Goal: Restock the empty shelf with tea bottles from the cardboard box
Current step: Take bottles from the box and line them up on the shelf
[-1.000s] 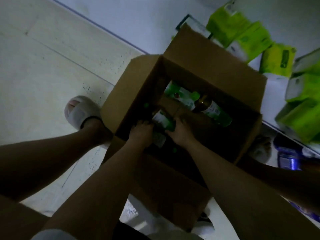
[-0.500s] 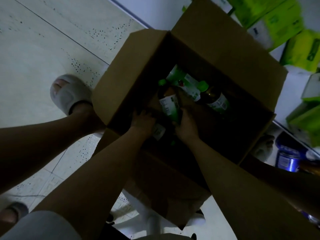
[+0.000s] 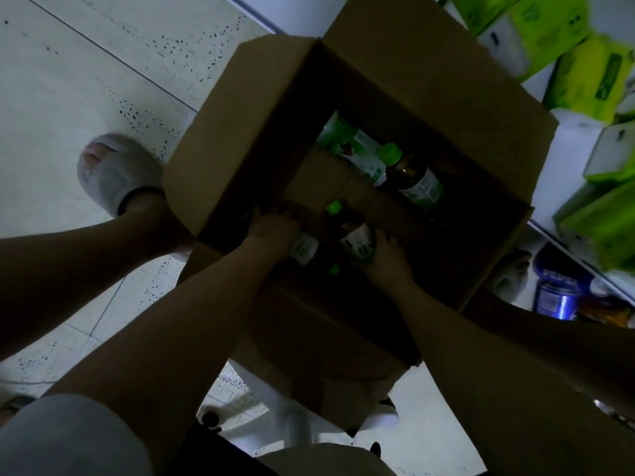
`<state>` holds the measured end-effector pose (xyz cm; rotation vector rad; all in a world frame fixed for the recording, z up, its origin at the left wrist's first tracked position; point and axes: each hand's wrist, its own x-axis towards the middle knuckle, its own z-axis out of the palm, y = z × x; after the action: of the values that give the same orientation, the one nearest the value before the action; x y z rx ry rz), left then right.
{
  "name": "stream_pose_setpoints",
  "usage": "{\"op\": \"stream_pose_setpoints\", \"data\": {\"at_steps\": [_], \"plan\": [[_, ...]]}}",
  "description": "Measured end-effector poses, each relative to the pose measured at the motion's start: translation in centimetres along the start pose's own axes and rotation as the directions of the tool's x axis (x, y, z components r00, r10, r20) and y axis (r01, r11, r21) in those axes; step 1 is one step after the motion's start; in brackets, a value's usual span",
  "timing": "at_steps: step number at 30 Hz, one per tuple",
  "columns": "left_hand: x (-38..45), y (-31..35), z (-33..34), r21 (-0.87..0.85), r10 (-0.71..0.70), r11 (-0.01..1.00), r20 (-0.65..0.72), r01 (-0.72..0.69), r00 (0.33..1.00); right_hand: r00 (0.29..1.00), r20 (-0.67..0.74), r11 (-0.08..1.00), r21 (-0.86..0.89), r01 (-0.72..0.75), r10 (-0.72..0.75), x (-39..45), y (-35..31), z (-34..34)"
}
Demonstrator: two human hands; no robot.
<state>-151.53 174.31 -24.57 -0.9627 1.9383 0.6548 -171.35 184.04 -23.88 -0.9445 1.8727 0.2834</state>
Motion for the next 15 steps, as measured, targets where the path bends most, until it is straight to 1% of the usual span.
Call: {"op": "stream_pose_setpoints", "data": {"at_steps": [2, 5, 8, 11, 13, 15], "plan": [[-0.5, 0.1, 0.1, 0.027, 0.005, 1.000, -0.028, -0.004, 1.000, 1.000, -0.004, 0.998, 0.058, 0.015, -0.015, 0.4, -1.3, 0.9], [-1.4, 0.3, -0.5, 0.023, 0.013, 1.000, -0.054, -0.012, 0.998, 0.999, -0.043, 0.996, 0.086, 0.001, 0.003, 0.2, -2.1, 1.3], [-2.3, 0.0, -1.4, -0.017, 0.019, 1.000, -0.087, -0.021, 0.996, 0.989, -0.140, 0.973, 0.220, 0.069, -0.039, -1.1, -1.6, 0.6], [-3.7, 0.1, -2.3, -0.040, 0.008, 0.999, -0.150, -0.014, 0.989, 0.971, -0.239, 0.910, 0.395, 0.123, -0.027, -3.2, -0.7, -1.0], [-4.6, 0.2, -2.9, -0.107, -0.025, 0.994, -0.205, 0.002, 0.978, 0.964, -0.266, 0.854, 0.499, 0.150, -0.014, -4.5, -0.2, -2.1], [-5.4, 0.2, -3.3, -0.245, -0.054, 0.969, -0.261, -0.012, 0.964, 0.956, -0.292, 0.804, 0.566, 0.185, -0.015, -5.7, 0.0, -3.2]]}}
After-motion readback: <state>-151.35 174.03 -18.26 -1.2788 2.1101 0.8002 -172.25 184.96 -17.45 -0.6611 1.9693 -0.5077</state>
